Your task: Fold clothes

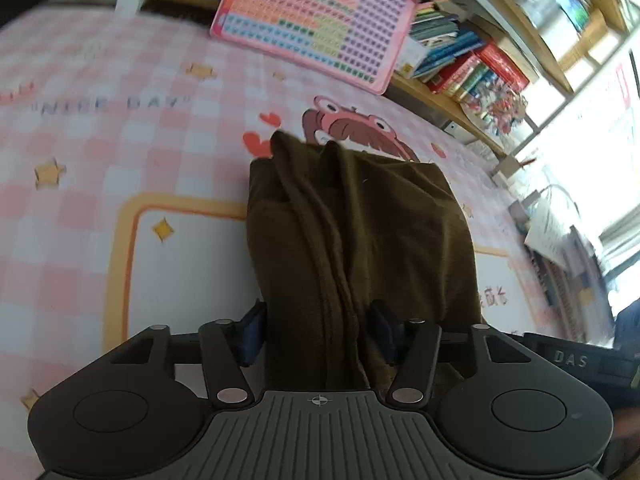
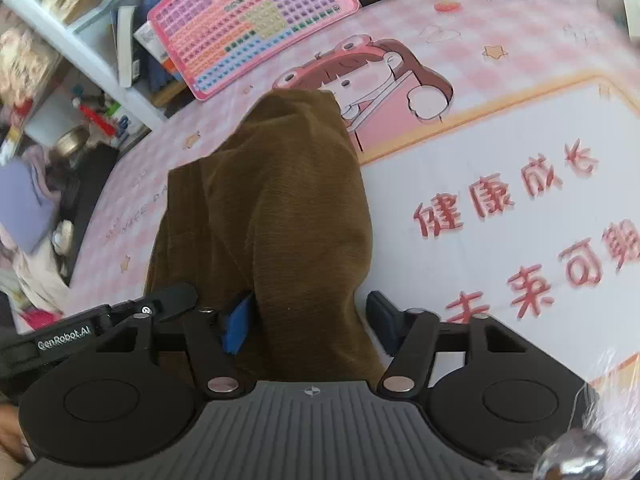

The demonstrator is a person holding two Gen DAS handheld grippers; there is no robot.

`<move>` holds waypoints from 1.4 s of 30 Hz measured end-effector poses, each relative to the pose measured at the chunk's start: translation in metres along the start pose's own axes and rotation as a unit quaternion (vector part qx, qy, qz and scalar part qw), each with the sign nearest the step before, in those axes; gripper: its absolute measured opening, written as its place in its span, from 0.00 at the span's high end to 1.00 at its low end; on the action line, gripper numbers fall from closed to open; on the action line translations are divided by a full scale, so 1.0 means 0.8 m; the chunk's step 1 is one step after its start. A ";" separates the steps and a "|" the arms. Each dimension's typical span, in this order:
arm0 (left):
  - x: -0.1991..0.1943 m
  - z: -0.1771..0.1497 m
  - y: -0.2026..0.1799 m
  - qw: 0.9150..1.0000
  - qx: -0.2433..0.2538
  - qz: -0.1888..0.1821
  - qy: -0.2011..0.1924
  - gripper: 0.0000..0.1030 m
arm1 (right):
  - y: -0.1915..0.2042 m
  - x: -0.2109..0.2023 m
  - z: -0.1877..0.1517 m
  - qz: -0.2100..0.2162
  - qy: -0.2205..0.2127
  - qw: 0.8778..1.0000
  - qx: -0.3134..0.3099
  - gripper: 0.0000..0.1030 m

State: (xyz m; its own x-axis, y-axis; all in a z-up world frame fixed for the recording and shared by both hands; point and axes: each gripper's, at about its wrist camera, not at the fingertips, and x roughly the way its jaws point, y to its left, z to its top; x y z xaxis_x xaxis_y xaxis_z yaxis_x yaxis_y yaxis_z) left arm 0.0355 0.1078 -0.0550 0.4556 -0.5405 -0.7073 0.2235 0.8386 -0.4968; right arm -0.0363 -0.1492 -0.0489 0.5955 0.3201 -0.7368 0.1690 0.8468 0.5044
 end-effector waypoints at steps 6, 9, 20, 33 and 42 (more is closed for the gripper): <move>0.007 -0.003 -0.017 1.000 0.017 0.023 -0.006 0.55 | 0.028 -0.001 -0.009 -0.003 -0.008 0.998 -0.062 0.70; -0.007 -0.004 -0.027 0.999 0.035 0.020 -0.029 0.69 | 0.049 -0.012 -0.016 -0.015 -0.040 0.992 -0.122 0.74; -0.040 -0.019 -0.052 0.996 0.057 0.019 -0.071 0.69 | 0.054 -0.044 -0.027 -0.007 -0.076 0.984 -0.158 0.75; -0.053 -0.038 -0.102 0.989 0.085 0.039 -0.114 0.69 | 0.031 -0.075 -0.023 0.023 -0.099 0.977 -0.185 0.75; -0.049 -0.059 -0.143 0.987 0.081 0.067 -0.120 0.69 | -0.008 -0.099 -0.014 0.057 -0.086 0.977 -0.189 0.75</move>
State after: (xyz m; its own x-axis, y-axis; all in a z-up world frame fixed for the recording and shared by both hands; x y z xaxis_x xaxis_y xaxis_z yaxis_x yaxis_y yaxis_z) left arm -0.0485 0.0299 0.0056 0.6771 -0.4083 -0.6123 0.2733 0.9120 -0.3059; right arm -0.0931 -0.1753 0.0010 0.7222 0.3722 -0.5831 -0.1882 0.9168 0.3522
